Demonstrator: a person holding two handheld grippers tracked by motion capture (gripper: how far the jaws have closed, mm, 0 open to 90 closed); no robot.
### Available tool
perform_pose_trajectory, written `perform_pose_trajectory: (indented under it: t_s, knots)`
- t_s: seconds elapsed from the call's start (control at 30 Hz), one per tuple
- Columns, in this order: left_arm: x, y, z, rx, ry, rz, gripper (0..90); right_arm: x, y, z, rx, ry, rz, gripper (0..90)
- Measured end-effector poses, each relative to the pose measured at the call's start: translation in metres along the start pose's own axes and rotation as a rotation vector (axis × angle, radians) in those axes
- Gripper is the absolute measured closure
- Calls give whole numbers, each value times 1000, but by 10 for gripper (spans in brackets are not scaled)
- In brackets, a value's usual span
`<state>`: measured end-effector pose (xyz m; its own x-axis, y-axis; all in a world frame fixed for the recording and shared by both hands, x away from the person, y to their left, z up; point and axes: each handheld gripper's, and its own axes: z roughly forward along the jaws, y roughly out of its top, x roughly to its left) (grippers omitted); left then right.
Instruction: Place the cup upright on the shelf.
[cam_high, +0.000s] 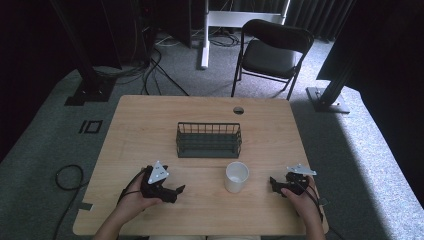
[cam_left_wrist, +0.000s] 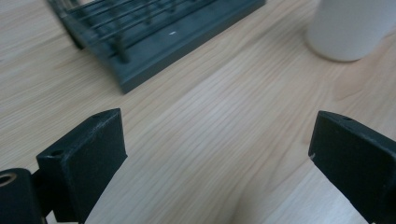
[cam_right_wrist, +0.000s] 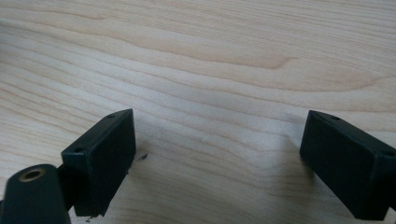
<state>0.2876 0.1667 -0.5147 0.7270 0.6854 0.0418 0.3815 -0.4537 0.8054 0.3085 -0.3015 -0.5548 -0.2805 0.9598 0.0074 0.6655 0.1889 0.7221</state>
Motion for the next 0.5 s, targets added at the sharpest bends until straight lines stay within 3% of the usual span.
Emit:
perform_pose_trajectory:
  t_s: [0.17, 0.27, 0.5]
  knots:
    - [-11, 11, 6, -26, -40, 31, 43, 0, 0, 0, 0, 0, 0, 102]
    - [-19, 18, 12, -42, -93, 72, 42, 0, 0, 0, 0, 0, 0, 102]
    - [-32, 28, 23, -68, -149, 108, 43, 0, 0, 0, 0, 0, 0, 102]
